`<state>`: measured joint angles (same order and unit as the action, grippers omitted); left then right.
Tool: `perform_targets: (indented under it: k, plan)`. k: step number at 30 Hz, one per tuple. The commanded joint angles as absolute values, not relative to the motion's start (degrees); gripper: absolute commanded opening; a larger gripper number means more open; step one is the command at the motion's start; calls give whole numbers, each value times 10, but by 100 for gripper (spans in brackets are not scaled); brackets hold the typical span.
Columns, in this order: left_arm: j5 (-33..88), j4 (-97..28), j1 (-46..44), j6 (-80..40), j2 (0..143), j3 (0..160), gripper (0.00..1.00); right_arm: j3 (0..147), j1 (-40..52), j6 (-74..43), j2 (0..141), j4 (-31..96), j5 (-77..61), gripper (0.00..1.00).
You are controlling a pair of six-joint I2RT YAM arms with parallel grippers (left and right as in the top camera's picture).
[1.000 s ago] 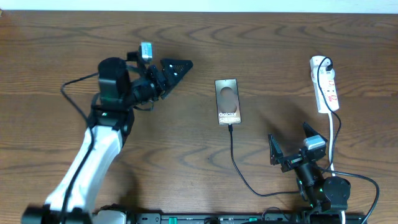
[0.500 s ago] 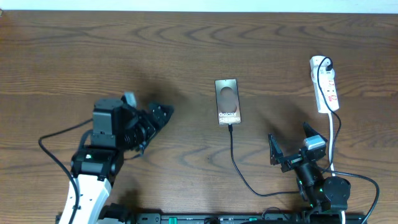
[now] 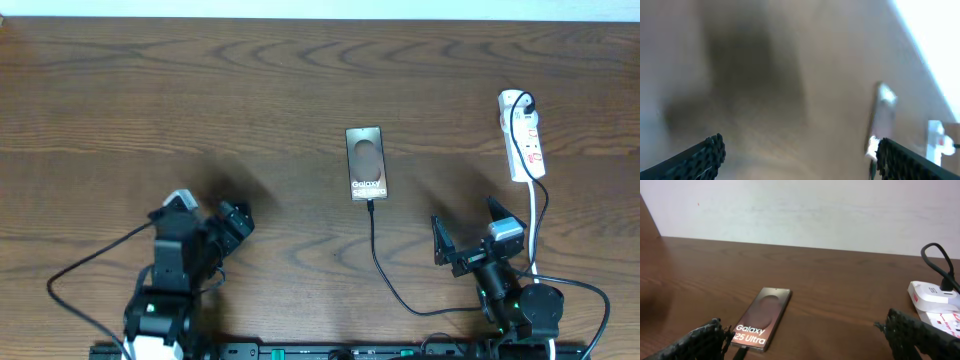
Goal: Plug charger to phone and switch on socket
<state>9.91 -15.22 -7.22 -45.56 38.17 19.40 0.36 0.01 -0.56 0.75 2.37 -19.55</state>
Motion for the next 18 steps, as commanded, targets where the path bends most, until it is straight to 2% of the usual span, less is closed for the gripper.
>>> perform_targets:
  k: [1, 9, 18]
  plan:
    - [68, -75, -71, -316, 319, 171, 98, 3, 5, 1, 4, 27, -197, 99]
    - [68, -28, -71, -169, 200, 148, 98, 3, 5, 1, 4, 27, -197, 99]
    - [68, -12, -70, -144, 64, 90, 98, 3, 5, 1, 4, 27, -197, 99]
